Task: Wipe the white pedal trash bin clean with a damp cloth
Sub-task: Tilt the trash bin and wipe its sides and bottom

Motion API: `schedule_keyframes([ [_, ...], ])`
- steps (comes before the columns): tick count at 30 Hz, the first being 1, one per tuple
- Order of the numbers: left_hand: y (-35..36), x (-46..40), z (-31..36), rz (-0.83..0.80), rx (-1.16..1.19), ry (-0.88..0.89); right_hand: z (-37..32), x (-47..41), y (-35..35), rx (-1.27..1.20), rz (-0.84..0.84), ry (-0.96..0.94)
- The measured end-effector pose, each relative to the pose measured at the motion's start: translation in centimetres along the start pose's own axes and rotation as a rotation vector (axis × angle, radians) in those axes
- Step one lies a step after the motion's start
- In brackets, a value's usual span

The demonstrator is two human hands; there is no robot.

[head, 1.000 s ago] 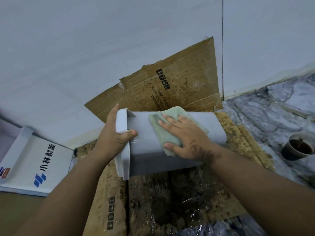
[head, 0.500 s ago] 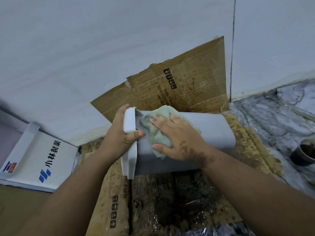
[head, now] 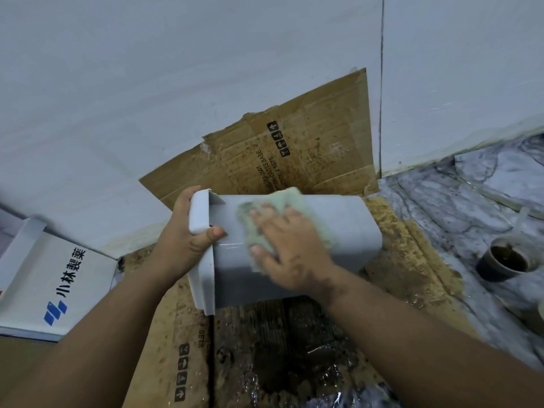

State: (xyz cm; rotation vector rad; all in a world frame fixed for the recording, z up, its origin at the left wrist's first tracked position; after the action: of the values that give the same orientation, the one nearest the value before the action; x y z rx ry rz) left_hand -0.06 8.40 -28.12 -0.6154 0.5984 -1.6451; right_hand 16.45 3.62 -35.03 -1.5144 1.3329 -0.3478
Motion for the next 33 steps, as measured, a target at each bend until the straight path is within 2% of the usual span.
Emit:
schedule_keyframes([
  [3,0.0,0.0,0.2,-0.013,0.036,0.051,-2.4,-1.8,1.0,0.001,-0.060,-0.077],
  [6,-0.1,-0.3,-0.1,-0.002,0.019,0.072,0.5,-0.8,0.9,0.073,-0.068,-0.092],
  [12,-0.5,-0.8,-1.1,0.025,0.006,0.013,13.8,5.7,-0.2,0.129,-0.084,0.290],
  [16,-0.3,-1.0,-0.8,0.028,0.014,0.000,13.0,6.4,-1.2,0.088,0.017,0.450],
  [18,-0.3,-1.1,-0.7,0.023,0.003,-0.001,8.2,4.4,-0.5,0.060,0.049,0.373],
  [21,-0.1,-0.8,-0.1,0.005,0.006,0.024,-0.3,0.2,0.4,0.051,0.041,0.058],
  [24,-0.2,-0.7,0.1,0.003,0.023,0.035,-1.9,-1.8,0.4,0.049,-0.031,-0.061],
  [27,-0.4,-0.6,-0.2,0.007,0.021,0.030,2.9,-1.1,0.8,0.062,-0.127,-0.015],
  [33,-0.2,-0.9,-0.5,0.035,-0.005,-0.020,15.6,4.8,-1.9,0.039,-0.116,0.363],
])
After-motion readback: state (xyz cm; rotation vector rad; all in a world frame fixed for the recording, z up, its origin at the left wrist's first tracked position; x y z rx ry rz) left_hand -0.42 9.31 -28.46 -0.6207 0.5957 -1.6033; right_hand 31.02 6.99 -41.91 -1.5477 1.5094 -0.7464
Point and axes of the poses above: each hand's wrist, its own x-axis away from the middle knuckle, its own y-axis out of the palm, z = x × y, the point moved 9 cm from there along -x, towards the middle knuckle, and after that the axes turned 11 degrees about -y, right-handed, at the moved point
